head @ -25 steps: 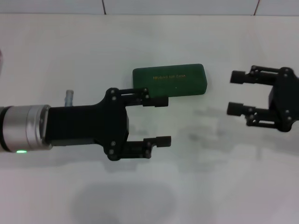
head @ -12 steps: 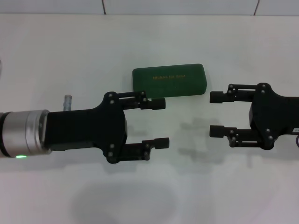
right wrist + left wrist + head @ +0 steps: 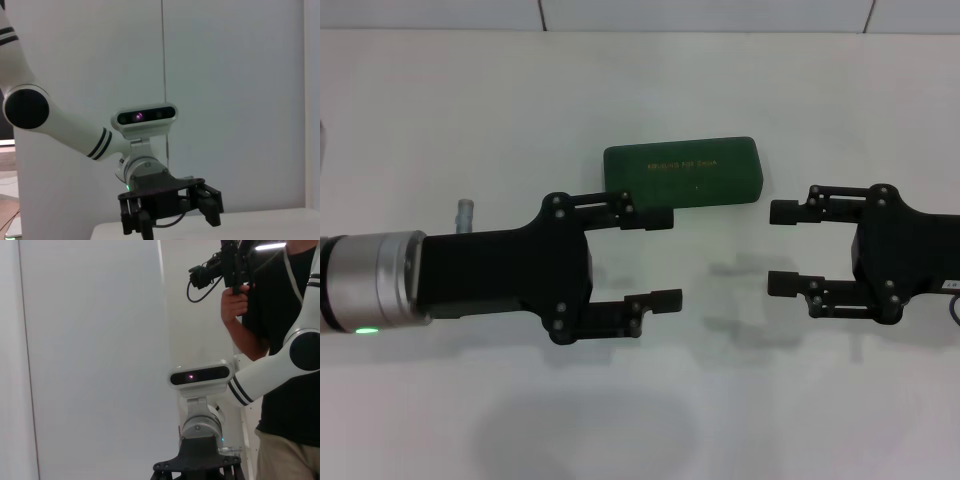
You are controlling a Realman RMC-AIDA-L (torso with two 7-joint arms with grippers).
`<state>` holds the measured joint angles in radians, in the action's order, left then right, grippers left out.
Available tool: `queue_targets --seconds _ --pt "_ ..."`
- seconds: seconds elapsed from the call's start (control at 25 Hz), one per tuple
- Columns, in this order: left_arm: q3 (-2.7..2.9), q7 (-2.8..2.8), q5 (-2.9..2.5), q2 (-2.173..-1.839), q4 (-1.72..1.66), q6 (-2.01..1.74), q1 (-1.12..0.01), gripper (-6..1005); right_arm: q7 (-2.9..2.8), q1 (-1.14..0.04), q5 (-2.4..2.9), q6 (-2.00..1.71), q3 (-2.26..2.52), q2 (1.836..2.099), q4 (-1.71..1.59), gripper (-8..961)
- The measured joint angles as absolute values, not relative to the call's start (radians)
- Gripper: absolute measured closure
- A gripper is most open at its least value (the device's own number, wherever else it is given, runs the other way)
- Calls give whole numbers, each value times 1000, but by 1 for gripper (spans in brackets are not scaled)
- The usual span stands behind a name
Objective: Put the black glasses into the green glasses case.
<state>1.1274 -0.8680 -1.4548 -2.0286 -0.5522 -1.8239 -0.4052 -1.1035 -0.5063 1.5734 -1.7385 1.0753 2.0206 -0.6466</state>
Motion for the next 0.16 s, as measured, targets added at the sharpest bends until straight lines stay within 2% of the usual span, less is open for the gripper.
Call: queue_targets --seconds 0.16 --pt "1127 -867 -1455 -2032 -552 -1822 -409 326 -1103 -506 1573 -1735 1075 2020 -646 299"
